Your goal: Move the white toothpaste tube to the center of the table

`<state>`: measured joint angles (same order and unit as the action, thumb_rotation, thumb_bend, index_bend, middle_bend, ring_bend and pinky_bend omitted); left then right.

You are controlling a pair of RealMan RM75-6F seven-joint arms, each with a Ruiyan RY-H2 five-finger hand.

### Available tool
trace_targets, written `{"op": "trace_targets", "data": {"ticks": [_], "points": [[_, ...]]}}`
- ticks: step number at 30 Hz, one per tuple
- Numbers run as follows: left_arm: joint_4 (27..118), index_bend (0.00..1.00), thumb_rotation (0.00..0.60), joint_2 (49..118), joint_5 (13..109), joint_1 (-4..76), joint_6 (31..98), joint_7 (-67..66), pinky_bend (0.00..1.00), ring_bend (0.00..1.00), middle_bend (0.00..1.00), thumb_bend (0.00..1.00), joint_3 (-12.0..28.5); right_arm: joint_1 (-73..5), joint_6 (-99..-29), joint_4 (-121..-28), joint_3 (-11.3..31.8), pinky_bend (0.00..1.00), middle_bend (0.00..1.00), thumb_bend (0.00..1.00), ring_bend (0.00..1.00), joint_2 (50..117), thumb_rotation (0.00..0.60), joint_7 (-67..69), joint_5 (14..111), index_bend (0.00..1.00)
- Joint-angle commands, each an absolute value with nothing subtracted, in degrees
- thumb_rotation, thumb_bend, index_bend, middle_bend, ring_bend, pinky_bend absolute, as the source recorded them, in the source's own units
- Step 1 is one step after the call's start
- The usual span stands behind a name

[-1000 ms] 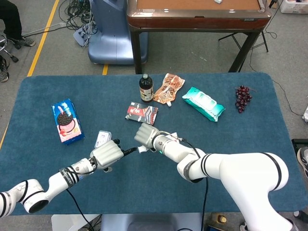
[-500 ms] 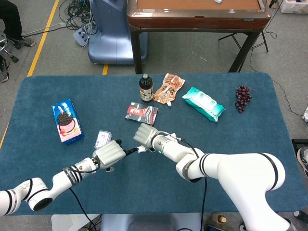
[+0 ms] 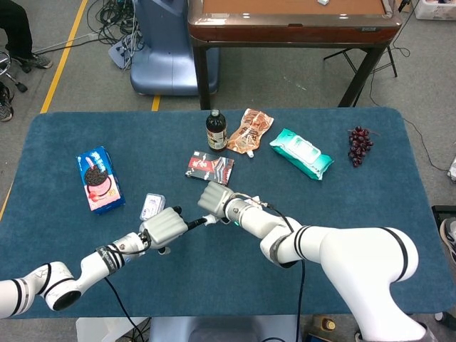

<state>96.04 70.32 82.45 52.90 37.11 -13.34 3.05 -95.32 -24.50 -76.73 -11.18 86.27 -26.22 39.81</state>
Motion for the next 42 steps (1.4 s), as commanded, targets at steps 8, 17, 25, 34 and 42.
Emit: {"op": "trace_targets", "data": {"ticks": [8, 17, 25, 34, 42], "points": [[95.8, 0.0, 0.6, 71.1, 80.9, 53.4, 37.0, -13.4, 0.23, 0.52, 0.54, 0.11, 2.7, -94.5, -23.9, -75.6, -10.5, 0.59, 0.77, 0.97, 0.78, 86.6, 0.6, -24.9, 41.9, 0.87], [95.3, 0.0, 0.6, 71.4, 80.1, 53.8, 36.8, -13.1, 0.23, 0.52, 0.54, 0.11, 2.2, -94.1, -23.7, -75.3, -9.8, 0.59, 0.77, 0.97, 0.78, 86.8, 0.6, -24.2, 43.4, 0.87], [94.9, 0.0, 0.6, 71.3, 79.8, 53.6, 36.9, -13.4, 0.23, 0.52, 0.54, 0.11, 1.4, -93.8, -23.5, -75.7, -9.6, 0.59, 0.77, 0.97, 0.78, 86.3, 0.6, -23.6, 44.1, 0.89], [95.4, 0.0, 0.6, 70.9, 79.3, 53.6, 36.8, -14.3, 0.23, 0.52, 0.54, 0.11, 0.5, -93.2, -23.9, -76.2, -9.0, 0.59, 0.79, 0.97, 0.82, 85.9, 0.6, -22.8, 45.0, 0.92], [95.4, 0.0, 0.6, 71.2, 78.9, 54.0, 36.7, -14.6, 0.23, 0.52, 0.54, 0.11, 0.6, -92.4, -24.2, -77.0, -7.7, 0.59, 0.81, 0.97, 0.85, 85.3, 0.6, -21.8, 46.4, 0.95]]}}
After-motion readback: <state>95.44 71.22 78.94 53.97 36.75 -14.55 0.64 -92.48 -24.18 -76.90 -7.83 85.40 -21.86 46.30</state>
